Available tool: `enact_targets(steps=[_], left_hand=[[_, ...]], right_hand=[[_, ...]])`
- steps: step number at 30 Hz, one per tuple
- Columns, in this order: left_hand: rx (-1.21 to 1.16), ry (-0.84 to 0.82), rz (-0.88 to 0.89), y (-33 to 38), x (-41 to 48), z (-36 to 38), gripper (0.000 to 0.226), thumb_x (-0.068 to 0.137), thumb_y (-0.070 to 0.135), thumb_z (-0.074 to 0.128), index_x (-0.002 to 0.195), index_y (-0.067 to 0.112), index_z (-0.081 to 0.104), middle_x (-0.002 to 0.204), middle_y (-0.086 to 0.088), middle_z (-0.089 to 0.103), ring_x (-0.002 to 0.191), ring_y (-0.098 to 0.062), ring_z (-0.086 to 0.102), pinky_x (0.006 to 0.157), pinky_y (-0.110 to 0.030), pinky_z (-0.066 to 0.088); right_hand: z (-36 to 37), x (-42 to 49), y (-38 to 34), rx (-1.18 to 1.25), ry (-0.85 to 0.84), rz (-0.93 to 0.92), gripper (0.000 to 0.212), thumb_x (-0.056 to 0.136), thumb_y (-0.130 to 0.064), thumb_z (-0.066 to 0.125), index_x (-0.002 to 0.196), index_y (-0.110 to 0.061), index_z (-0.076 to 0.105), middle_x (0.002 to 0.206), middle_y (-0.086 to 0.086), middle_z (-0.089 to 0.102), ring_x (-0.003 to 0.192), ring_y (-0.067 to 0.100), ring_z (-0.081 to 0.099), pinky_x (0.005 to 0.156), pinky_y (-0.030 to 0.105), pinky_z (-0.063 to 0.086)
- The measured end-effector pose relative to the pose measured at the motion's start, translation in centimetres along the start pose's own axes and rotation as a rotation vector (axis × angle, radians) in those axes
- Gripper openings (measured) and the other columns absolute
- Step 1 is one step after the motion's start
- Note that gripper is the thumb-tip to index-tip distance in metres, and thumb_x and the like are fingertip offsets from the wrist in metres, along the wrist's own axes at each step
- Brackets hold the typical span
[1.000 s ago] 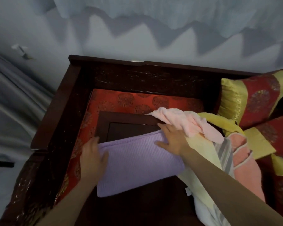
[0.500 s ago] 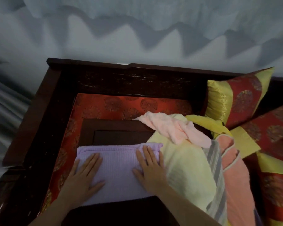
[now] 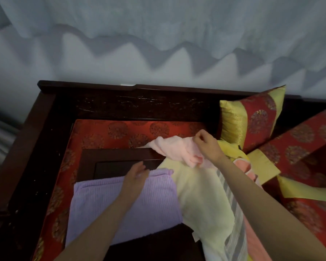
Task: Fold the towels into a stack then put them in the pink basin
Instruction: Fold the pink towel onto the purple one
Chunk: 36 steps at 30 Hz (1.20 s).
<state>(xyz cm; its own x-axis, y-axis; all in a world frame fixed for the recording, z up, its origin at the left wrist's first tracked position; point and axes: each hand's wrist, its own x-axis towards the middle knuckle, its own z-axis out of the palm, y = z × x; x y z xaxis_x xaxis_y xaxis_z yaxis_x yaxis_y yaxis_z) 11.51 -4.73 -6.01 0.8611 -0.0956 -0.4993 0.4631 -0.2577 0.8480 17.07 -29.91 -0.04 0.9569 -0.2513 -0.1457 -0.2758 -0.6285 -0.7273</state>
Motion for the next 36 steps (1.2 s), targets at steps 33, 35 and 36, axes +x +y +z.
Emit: enact_targets(steps=[33, 35, 36], left_hand=[[-0.783, -0.445, 0.233, 20.6, -10.0, -6.3, 0.063, 0.073, 0.034, 0.071, 0.131, 0.017, 0.053, 0.130, -0.008, 0.062, 0.118, -0.023, 0.060, 0.087, -0.039, 0.055], [-0.790, -0.356, 0.304, 21.3, -10.0, -7.4, 0.060, 0.079, 0.024, 0.068, 0.136, 0.022, 0.048, 0.132, -0.008, 0.060, 0.120, -0.024, 0.058, 0.093, -0.042, 0.053], [-0.804, -0.293, 0.318, 21.5, -9.8, -8.0, 0.052, 0.084, 0.020, 0.062, 0.135, 0.022, 0.050, 0.130, -0.007, 0.062, 0.116, -0.023, 0.060, 0.094, -0.042, 0.051]], right_hand=[[-9.6, -6.7, -16.0, 0.633, 0.124, -0.179, 0.026, 0.094, -0.031, 0.052, 0.085, -0.012, 0.067, 0.083, -0.001, 0.064, 0.077, 0.016, 0.057, 0.069, 0.034, 0.045], [-10.3, -6.3, -17.6, 0.653, 0.125, -0.150, 0.025, 0.097, -0.032, 0.048, 0.087, -0.019, 0.067, 0.086, -0.001, 0.069, 0.078, 0.016, 0.063, 0.062, 0.024, 0.051], [-10.9, -5.9, -18.1, 0.668, 0.139, -0.126, 0.024, 0.098, -0.031, 0.048, 0.084, -0.020, 0.065, 0.080, -0.002, 0.067, 0.071, 0.013, 0.061, 0.052, 0.018, 0.047]])
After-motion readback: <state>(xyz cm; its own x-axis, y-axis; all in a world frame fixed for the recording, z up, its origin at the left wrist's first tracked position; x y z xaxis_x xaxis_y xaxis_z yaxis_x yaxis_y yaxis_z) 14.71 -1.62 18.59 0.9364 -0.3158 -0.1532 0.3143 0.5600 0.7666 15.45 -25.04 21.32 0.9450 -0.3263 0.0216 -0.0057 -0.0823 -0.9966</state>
